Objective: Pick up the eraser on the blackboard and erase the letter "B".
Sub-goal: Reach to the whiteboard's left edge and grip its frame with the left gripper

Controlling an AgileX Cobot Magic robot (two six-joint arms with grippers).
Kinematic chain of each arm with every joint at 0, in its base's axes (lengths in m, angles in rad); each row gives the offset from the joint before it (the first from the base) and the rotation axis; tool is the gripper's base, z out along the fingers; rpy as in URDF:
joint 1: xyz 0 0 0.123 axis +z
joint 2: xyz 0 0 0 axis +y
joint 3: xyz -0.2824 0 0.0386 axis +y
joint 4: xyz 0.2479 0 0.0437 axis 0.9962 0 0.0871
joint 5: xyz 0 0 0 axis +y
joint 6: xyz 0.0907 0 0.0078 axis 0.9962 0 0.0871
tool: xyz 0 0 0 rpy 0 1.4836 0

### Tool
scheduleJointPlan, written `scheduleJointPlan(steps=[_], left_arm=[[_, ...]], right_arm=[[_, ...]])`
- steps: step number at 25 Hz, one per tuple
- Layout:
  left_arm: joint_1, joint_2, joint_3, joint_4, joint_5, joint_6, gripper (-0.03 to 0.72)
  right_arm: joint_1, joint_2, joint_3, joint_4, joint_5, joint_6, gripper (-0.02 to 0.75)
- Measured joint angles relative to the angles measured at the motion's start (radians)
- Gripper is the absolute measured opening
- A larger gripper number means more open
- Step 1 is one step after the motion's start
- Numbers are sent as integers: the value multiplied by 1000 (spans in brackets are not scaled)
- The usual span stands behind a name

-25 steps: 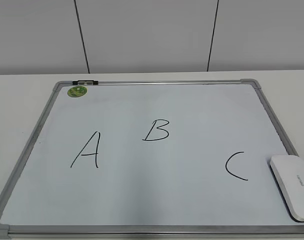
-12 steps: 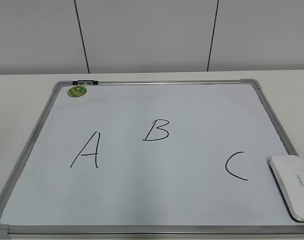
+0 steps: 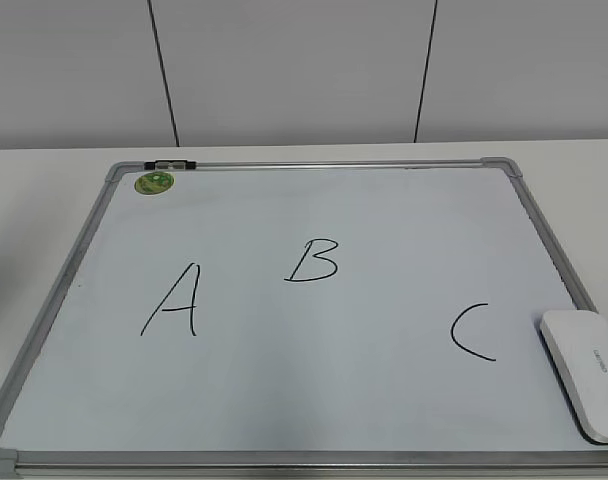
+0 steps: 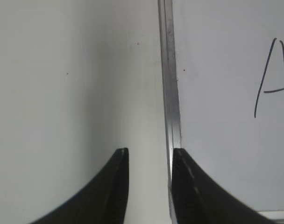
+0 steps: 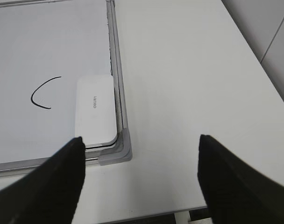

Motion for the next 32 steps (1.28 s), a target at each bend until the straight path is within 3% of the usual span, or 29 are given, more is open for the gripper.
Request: scheduleJointPlan(steps=[18, 32], left_arm=[[0, 644, -418, -38, 27, 0, 241], [0, 902, -583, -60, 78, 0, 241]], right_arm=[[0, 0, 0, 0, 0, 0, 554], [0, 0, 0, 0, 0, 0, 554]])
